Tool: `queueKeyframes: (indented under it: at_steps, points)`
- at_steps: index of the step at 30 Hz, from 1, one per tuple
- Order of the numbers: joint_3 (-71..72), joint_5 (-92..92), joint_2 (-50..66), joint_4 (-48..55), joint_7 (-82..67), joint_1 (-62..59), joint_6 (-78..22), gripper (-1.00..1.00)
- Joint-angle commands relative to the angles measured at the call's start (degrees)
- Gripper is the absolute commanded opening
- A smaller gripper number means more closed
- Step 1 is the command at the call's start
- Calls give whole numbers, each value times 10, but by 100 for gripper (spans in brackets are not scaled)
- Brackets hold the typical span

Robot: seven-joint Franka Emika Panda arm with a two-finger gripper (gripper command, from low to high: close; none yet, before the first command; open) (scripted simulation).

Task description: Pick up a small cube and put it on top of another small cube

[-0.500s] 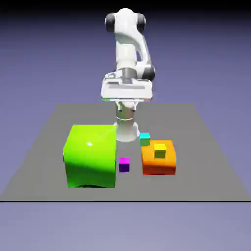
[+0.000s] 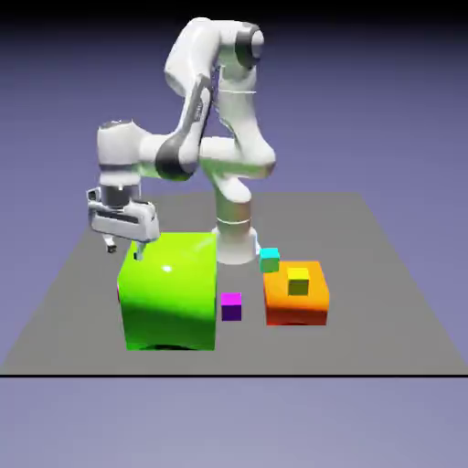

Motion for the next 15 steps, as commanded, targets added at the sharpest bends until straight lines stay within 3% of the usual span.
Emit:
queueKeyframes:
  at_steps: [1,11,15]
  points:
    - [-4,8,21,14,2,-9,-23,0]
    - [-39,76,228,147,40,-188,-252,0]
    - [-24,63,269,141,90,-185,-300,0]
